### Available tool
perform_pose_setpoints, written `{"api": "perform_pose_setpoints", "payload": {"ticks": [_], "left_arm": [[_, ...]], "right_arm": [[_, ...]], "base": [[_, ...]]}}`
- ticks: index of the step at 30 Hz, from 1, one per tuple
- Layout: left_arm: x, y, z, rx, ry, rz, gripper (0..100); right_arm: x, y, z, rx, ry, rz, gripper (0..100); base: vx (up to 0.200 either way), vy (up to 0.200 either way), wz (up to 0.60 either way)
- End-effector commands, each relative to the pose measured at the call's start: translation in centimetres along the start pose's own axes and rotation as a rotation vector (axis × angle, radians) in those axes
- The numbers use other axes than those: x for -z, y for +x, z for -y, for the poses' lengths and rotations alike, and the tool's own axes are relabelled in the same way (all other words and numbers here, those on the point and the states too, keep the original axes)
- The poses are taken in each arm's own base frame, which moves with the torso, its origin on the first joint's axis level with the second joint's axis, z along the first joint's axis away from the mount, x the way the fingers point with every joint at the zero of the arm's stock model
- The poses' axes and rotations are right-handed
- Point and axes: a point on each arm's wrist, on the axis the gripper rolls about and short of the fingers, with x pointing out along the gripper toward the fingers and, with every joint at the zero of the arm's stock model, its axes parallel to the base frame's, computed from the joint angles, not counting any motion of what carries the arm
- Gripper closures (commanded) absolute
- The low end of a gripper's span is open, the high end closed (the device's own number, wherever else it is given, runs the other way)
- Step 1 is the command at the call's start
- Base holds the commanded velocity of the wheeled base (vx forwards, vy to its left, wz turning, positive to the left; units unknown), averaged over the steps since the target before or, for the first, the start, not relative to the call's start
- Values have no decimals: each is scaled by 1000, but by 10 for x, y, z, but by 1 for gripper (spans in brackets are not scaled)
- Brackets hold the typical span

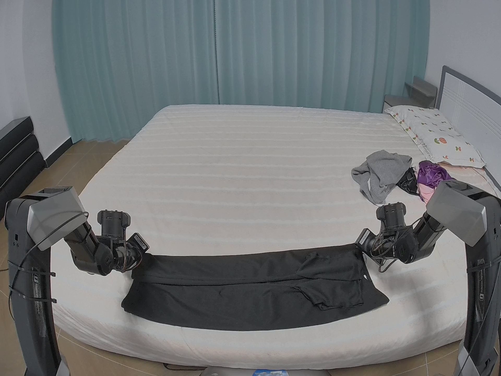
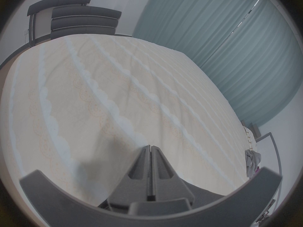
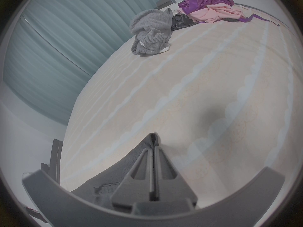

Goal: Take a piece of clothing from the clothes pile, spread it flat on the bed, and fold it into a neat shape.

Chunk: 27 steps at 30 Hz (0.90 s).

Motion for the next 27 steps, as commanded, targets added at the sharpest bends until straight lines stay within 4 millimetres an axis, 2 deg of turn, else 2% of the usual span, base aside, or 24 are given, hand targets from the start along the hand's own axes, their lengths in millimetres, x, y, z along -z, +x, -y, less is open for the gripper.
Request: {"api": "perform_pose_setpoints", "payload": {"ticks": [1,11,12,14,15,21,24,27], "left_arm": [[0,0,0,-1,-1,-1,100],[-3,-1,1,8,-36,5,100],[-3,-1,1,7,-46,4,100],[-3,-1,1,10,-50,0,100],[-4,-1,0,12,-56,-1,0],[-5,-2,-3,5,-68,0,0],[-16,-17,-6,5,-140,22,0],[-13,-33,-11,2,-156,0,0]], "right_arm": [[-2,0,2,4,6,3,100],[-7,-1,6,8,25,15,100],[-7,-1,6,7,28,14,0],[-8,-2,6,6,32,16,0],[-9,-3,6,5,37,15,0],[-13,-18,7,-23,87,-9,0],[-13,-38,13,-54,149,-58,0],[-16,-52,19,-87,168,-55,0]], "base": [[0,0,0],[0,0,0],[0,0,0],[0,0,0],[0,0,0],[0,0,0],[0,0,0],[0,0,0]]}}
